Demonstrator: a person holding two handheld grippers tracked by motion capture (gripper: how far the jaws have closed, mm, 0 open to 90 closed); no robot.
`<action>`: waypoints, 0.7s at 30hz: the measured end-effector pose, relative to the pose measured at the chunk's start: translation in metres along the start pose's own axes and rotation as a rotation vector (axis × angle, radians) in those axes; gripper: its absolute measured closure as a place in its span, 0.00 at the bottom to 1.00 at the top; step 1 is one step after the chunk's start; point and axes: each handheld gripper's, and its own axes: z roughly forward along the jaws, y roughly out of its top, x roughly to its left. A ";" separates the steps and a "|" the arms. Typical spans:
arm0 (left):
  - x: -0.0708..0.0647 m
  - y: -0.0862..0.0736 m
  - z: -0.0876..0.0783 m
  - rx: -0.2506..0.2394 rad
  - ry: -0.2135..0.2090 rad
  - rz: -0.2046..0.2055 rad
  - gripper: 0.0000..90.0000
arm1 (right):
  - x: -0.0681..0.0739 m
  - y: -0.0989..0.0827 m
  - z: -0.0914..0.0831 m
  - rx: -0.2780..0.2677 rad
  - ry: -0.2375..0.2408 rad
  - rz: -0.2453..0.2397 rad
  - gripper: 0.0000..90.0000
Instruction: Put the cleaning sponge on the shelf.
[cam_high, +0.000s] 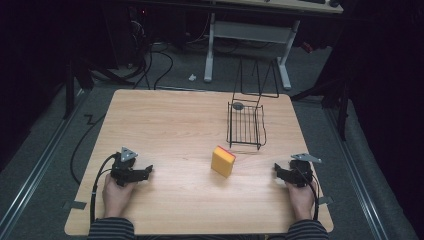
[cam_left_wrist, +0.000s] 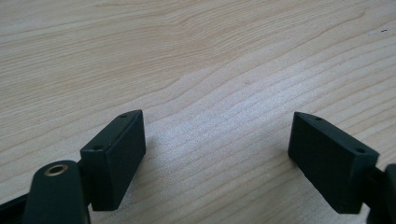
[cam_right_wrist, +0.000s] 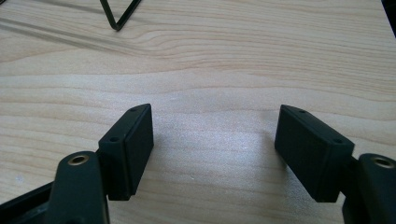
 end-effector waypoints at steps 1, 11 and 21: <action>0.000 0.000 0.000 0.000 0.000 0.000 0.22 | 0.000 0.000 0.000 0.000 0.000 0.000 0.32; 0.000 0.000 0.000 0.000 0.000 0.001 0.22 | 0.000 0.000 -0.001 0.002 -0.005 0.004 0.35; 0.000 0.000 0.000 0.001 0.000 0.001 0.22 | 0.001 -0.001 -0.009 -0.028 0.019 0.021 0.37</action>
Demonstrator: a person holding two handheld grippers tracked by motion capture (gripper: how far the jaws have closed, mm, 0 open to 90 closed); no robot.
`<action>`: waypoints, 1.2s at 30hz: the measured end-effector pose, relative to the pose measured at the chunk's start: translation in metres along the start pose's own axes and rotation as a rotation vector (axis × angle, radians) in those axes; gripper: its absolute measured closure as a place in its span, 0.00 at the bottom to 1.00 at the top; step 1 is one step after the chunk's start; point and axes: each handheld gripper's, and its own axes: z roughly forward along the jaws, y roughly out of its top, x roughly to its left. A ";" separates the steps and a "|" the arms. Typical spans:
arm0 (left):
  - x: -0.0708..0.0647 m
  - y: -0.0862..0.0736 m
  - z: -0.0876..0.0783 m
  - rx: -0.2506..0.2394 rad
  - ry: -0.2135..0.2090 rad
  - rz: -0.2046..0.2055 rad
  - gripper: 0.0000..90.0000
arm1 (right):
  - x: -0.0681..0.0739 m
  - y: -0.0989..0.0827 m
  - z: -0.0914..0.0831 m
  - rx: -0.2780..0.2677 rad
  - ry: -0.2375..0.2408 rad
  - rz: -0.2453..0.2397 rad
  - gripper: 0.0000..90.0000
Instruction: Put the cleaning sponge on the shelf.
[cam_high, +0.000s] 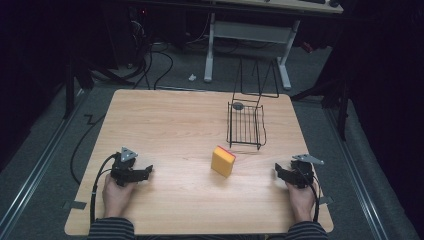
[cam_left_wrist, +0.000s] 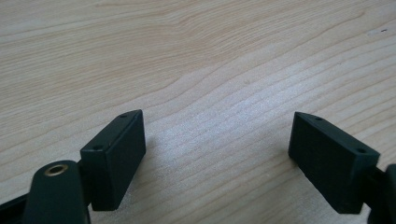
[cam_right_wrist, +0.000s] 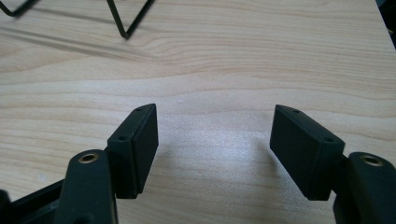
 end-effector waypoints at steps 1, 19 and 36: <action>0.000 0.000 0.000 0.000 0.000 0.000 0.22 | 0.000 0.000 -0.001 -0.004 0.003 0.001 0.37; 0.000 0.000 0.000 0.000 0.000 0.000 0.22 | 0.011 0.002 -0.023 -0.082 0.072 -0.026 0.37; 0.000 0.000 0.000 0.000 0.000 0.000 0.22 | 0.030 0.015 -0.044 -0.147 0.135 -0.075 0.37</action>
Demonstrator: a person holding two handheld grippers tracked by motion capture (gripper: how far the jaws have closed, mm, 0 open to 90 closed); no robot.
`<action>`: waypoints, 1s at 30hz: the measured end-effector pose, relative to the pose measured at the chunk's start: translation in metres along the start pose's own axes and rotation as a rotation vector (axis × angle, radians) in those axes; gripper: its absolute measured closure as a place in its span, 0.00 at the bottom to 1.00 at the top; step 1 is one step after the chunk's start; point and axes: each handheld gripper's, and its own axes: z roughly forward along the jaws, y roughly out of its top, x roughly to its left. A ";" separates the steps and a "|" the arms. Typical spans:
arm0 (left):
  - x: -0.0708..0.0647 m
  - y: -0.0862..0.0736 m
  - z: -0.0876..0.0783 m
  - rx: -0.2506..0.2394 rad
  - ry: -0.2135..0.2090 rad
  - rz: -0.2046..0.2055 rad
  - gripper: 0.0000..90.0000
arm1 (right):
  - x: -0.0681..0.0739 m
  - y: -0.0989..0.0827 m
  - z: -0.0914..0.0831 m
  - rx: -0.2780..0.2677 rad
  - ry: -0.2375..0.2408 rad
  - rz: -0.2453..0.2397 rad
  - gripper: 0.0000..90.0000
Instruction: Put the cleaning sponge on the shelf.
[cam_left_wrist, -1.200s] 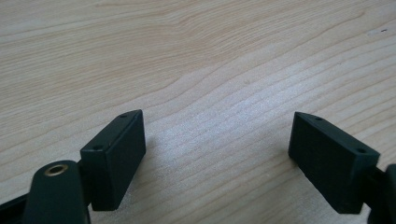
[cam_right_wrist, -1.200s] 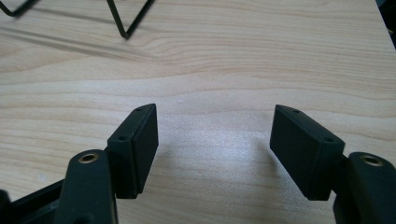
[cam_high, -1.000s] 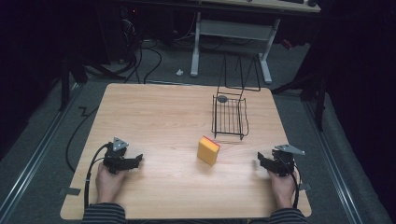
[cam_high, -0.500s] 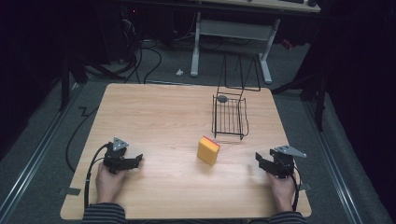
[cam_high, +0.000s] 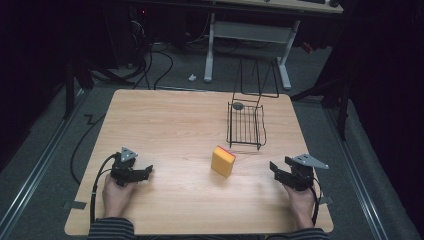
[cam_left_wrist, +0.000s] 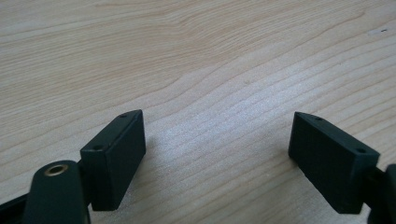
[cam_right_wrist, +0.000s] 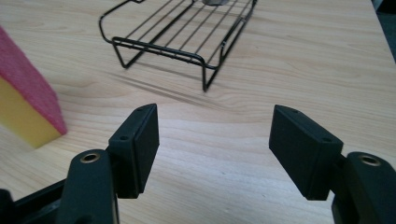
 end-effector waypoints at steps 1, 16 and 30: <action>0.000 0.000 0.000 0.000 0.000 0.000 0.22 | 0.002 0.001 0.000 -0.004 0.005 -0.008 0.37; 0.000 0.000 0.000 0.000 0.000 0.000 0.22 | 0.018 0.008 -0.003 -0.042 0.092 -0.036 0.37; 0.000 0.000 0.000 0.000 0.000 0.000 0.22 | 0.043 0.019 -0.006 -0.085 0.187 -0.095 0.37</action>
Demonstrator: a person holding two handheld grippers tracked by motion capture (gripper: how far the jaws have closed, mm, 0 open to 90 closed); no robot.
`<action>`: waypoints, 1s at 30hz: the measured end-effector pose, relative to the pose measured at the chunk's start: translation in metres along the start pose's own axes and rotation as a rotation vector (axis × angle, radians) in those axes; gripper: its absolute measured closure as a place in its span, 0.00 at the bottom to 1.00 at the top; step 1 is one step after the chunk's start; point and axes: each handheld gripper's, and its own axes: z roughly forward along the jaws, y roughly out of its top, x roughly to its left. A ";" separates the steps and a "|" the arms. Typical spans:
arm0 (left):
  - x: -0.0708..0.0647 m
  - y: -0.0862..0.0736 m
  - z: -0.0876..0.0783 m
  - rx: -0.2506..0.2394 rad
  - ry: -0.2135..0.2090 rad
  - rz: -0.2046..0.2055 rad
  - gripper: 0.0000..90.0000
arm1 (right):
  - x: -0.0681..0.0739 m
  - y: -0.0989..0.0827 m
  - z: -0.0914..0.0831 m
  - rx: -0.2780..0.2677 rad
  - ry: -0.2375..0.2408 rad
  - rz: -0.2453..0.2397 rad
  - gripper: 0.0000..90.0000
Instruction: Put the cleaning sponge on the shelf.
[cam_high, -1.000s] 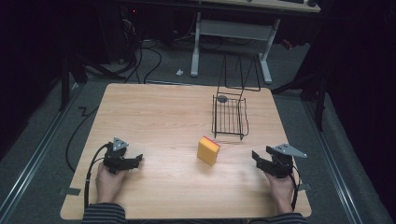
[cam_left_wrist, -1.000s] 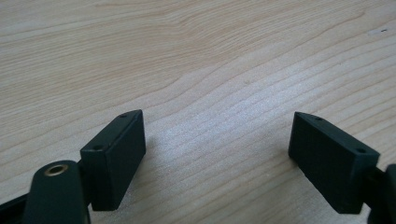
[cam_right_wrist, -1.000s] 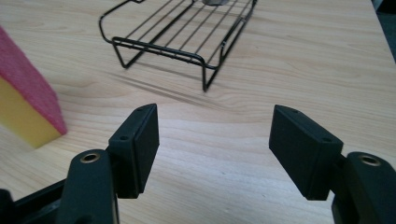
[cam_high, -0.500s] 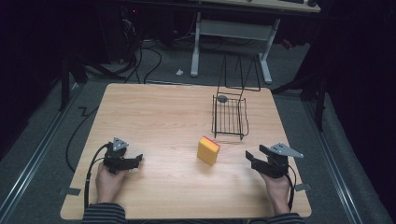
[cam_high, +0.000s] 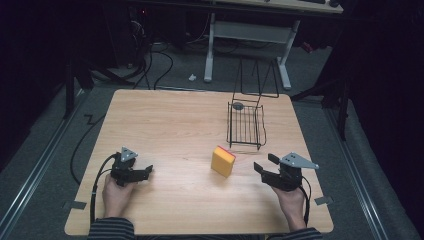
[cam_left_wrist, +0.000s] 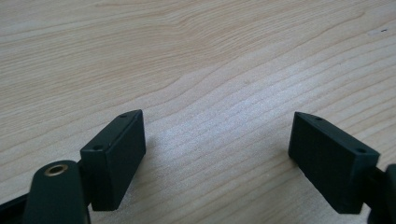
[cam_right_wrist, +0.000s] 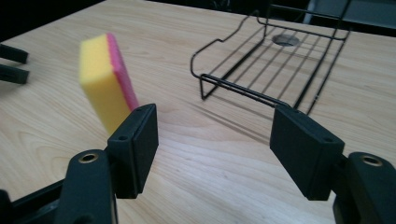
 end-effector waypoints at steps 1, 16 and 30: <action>0.000 0.000 0.000 0.000 0.000 0.000 0.22 | 0.002 0.001 0.001 -0.001 0.007 -0.005 0.37; 0.000 0.000 0.000 0.000 0.000 0.000 0.22 | 0.029 0.015 0.015 0.010 0.100 -0.074 0.36; 0.000 0.000 0.000 0.000 0.000 0.000 0.22 | 0.046 0.024 0.034 0.019 0.152 -0.107 0.36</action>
